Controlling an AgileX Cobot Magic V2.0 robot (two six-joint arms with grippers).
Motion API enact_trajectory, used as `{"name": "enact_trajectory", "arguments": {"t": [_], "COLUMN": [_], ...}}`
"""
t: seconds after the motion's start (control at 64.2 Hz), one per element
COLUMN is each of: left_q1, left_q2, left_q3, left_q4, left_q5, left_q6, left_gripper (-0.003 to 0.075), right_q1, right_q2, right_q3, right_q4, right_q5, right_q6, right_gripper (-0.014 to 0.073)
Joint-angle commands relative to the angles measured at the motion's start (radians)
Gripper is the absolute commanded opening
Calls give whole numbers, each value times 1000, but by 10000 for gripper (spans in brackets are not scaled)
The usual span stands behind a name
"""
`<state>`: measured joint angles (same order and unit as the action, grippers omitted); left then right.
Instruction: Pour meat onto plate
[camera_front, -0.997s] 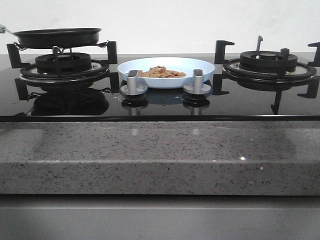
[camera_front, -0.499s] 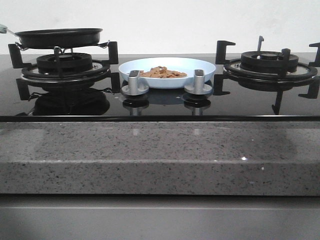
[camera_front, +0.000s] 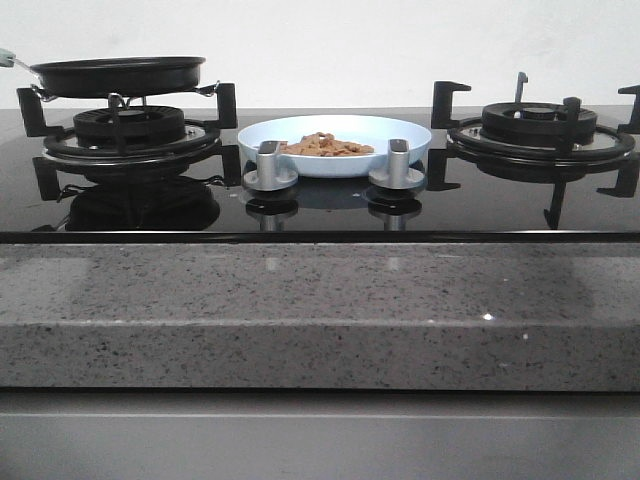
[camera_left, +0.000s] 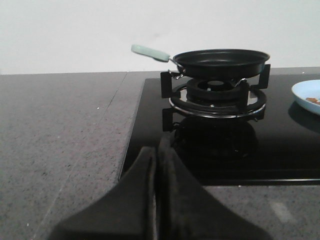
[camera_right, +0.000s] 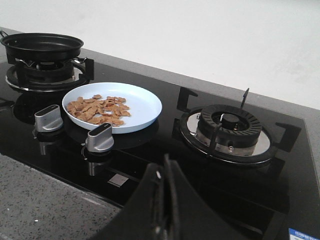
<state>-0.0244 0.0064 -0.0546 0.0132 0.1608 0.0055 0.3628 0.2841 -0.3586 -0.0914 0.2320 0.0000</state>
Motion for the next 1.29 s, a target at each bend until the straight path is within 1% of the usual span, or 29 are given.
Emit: {"name": "enact_trajectory", "arguments": {"t": [0.0, 0.078, 0.125, 1.122, 1.168, 1.277], "left_q1": [10, 17, 22, 21, 21, 21], "left_q2": [-32, -28, -28, -26, -26, -26], "left_q3": [22, 66, 64, 64, 64, 64], "left_q4": [-13, -13, -27, -27, -27, -27], "left_q5": [-90, -144, -105, -106, -106, -106], "left_q6": [2, 2, 2, 2, 2, 2], "left_gripper": [-20, -20, -20, -20, -20, -20], "right_q1": [-1, -1, -1, -1, -1, -24], "right_q2": [8, 8, 8, 8, 8, 3], "right_q3": [-27, -27, -27, -27, -21, 35], "right_q4": [-3, -3, -3, -6, -6, 2], "right_q5": [-86, -83, -79, -79, -92, -183], "right_q6": [0, 0, 0, 0, 0, 0], "right_gripper": [-60, -60, -60, -60, -60, -60]}}
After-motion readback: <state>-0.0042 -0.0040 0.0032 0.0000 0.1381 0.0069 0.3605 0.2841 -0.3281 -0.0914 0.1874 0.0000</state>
